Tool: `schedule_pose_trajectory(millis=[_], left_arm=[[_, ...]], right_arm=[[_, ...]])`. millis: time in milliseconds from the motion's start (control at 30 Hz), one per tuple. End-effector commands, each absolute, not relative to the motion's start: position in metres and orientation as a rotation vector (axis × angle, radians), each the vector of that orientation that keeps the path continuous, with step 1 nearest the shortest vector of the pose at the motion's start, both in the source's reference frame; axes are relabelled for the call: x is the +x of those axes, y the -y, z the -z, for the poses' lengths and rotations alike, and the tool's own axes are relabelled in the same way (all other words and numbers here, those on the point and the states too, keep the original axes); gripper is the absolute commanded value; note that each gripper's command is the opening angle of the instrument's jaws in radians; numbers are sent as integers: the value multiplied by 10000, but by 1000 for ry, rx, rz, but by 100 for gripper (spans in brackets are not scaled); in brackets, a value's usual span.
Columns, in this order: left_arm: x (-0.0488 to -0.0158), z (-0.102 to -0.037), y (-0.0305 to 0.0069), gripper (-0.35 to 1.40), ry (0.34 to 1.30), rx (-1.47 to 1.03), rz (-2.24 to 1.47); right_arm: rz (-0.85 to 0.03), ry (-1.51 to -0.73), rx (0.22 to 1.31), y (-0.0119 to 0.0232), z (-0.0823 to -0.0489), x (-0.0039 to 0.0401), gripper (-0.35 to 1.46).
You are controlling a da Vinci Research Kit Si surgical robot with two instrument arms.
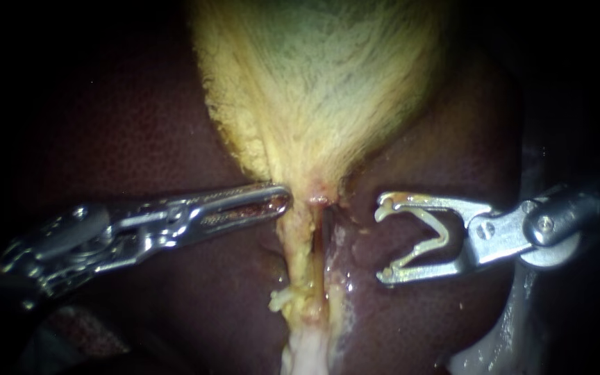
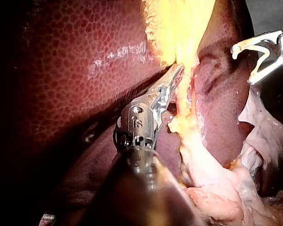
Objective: Clipping second clip left tube
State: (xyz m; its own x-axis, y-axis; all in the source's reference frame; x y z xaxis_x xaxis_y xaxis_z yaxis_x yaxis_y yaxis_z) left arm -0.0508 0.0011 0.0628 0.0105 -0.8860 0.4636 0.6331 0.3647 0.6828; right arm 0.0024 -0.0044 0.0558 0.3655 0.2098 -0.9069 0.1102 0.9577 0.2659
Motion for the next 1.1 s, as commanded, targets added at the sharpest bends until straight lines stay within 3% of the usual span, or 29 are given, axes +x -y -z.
schedule_pose_trajectory(millis=[33, 233, 533, 700, 1100], left_arm=[[-507, -627, -11, -35, 992, 318, 1216], [-495, -620, -8, -35, 992, 324, 1212], [-454, -602, 2, -35, 989, 322, 1223], [-448, -592, 5, -35, 987, 322, 1225], [-452, -572, 11, -35, 987, 322, 1227]], right_arm=[[-65, -1200, 303, 44, -558, 25, 60], [-48, -1206, 299, 58, -568, 40, 60], [-151, -1199, 430, 102, -612, 104, 60], [-176, -1190, 484, 118, -645, 136, 59], [-179, -1094, 481, 110, -701, 133, 56]])
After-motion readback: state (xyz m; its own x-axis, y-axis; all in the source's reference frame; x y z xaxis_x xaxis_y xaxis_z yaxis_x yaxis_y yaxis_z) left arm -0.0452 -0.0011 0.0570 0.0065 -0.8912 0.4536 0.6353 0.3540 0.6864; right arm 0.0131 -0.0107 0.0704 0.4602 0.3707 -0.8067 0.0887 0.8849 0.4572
